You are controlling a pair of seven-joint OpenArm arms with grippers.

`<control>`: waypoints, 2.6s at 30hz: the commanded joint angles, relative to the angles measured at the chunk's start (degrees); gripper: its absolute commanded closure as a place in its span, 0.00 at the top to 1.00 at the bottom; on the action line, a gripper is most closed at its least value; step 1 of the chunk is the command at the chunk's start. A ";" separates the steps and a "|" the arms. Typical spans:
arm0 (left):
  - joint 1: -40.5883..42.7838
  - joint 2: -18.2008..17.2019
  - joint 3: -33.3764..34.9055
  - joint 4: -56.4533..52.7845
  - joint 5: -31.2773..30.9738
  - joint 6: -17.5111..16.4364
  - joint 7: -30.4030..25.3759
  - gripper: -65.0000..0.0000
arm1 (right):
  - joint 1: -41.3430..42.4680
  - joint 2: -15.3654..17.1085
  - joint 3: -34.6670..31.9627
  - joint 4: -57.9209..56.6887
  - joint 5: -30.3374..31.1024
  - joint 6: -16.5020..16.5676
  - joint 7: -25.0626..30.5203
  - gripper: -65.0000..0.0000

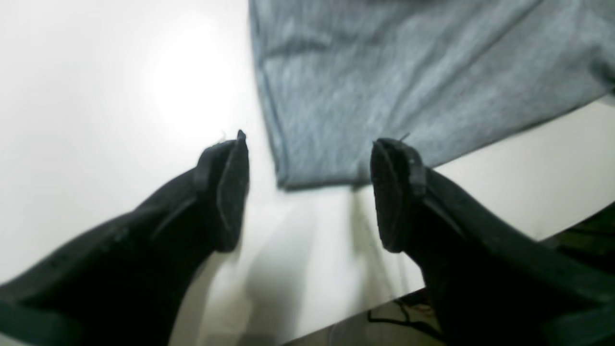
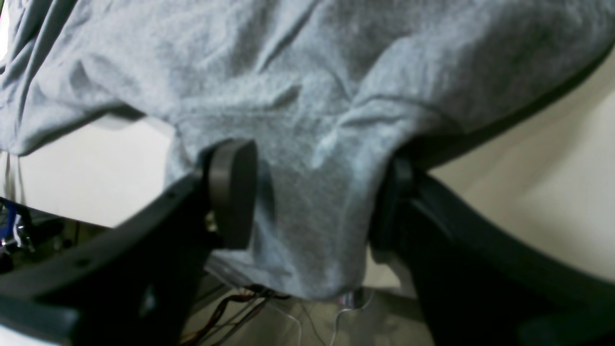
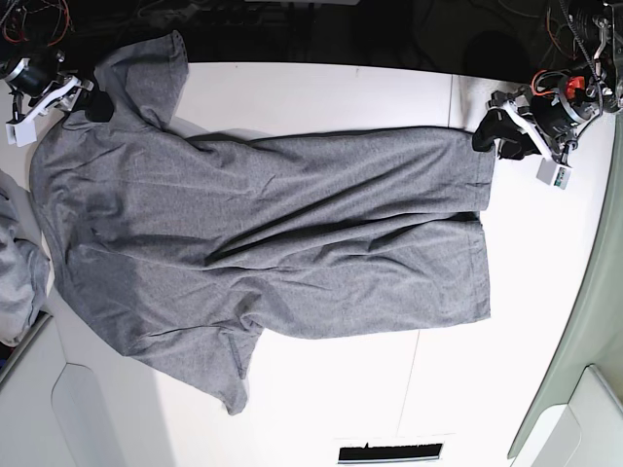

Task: Layout the t-shirt on the table in an organized manner, then fold the t-shirt properly
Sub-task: 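Pull the shirt edges apart with both grippers to straighten it, then grasp the shirt's side edge with both grippers and fold it inward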

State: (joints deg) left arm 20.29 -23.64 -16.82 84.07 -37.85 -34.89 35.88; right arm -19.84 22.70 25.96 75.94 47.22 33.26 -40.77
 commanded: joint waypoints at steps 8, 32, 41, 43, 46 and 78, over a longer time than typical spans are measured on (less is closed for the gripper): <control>-0.55 -0.68 2.69 -0.83 -0.57 -0.11 -3.76 0.64 | -0.20 0.59 0.00 0.24 -0.42 -0.24 -1.88 0.54; 7.69 -2.16 -0.15 12.63 -10.29 -5.11 4.66 0.00 | -7.23 0.63 10.19 11.87 1.88 -0.20 -4.74 0.00; 14.36 -2.23 -7.32 20.04 -16.24 -5.11 7.52 0.00 | -12.57 1.07 15.13 19.74 5.29 0.00 -5.55 0.00; 14.14 -2.23 -7.32 20.61 -16.39 -5.11 7.37 0.00 | -12.07 1.07 15.15 20.15 5.77 0.02 -5.31 0.00; 13.46 -2.25 -7.32 20.57 -16.04 -5.11 6.16 0.00 | -9.90 1.07 15.15 20.35 5.68 0.04 -5.27 0.00; -9.60 -2.08 2.60 -4.63 -3.13 -5.11 -0.02 0.00 | 30.73 0.98 -9.64 -1.70 -11.67 -0.94 -3.96 0.42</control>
State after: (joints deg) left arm 11.31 -24.73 -13.80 78.70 -39.88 -39.46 36.86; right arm 9.78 22.68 15.92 73.47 34.79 31.99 -46.17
